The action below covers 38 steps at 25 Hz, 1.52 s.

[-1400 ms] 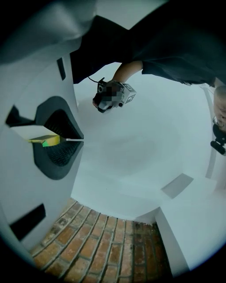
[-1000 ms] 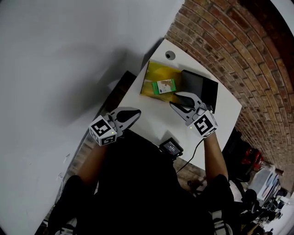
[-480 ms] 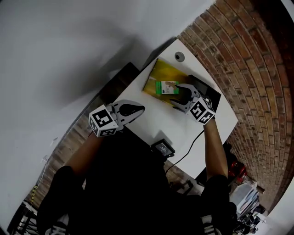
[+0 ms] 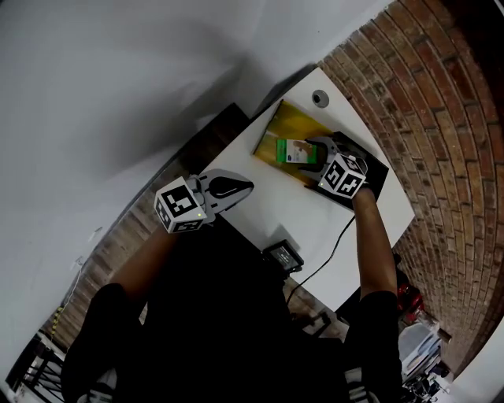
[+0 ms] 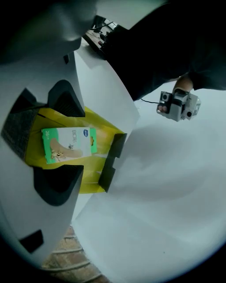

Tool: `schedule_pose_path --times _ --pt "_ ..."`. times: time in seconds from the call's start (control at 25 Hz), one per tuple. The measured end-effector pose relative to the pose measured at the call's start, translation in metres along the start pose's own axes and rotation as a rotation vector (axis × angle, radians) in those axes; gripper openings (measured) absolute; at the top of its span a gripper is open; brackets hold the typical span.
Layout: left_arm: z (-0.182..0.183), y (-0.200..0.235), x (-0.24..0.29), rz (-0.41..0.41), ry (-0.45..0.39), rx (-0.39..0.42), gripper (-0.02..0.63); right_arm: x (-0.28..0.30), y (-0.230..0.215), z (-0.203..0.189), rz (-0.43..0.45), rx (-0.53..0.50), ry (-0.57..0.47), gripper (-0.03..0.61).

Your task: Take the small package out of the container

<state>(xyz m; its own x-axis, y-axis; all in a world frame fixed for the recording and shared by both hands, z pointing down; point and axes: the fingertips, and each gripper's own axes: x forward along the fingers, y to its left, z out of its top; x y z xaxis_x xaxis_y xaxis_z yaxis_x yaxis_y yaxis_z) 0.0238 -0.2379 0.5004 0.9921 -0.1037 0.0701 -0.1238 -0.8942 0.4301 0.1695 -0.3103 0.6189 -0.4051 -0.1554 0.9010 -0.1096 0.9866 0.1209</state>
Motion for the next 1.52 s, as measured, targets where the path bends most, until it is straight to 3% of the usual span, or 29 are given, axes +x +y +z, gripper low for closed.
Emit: schedule_pose_path --times 0.16,0.44,1.12,1.52 --pt "-0.004 0.0 -0.003 0.006 0.017 0.005 0.014 0.017 0.002 -0.007 0.032 -0.053 0.053 0.337" --pt "-0.018 -0.004 -0.001 -0.005 0.045 -0.001 0.014 0.037 0.002 -0.024 0.106 -0.06 0.134 0.374" --pt "-0.031 -0.007 -0.008 0.0 0.051 -0.034 0.014 0.057 0.002 -0.037 0.215 -0.028 0.199 0.374" --pt "-0.031 -0.01 -0.015 0.004 0.047 -0.043 0.014 0.056 0.004 -0.035 0.206 -0.041 0.211 0.354"
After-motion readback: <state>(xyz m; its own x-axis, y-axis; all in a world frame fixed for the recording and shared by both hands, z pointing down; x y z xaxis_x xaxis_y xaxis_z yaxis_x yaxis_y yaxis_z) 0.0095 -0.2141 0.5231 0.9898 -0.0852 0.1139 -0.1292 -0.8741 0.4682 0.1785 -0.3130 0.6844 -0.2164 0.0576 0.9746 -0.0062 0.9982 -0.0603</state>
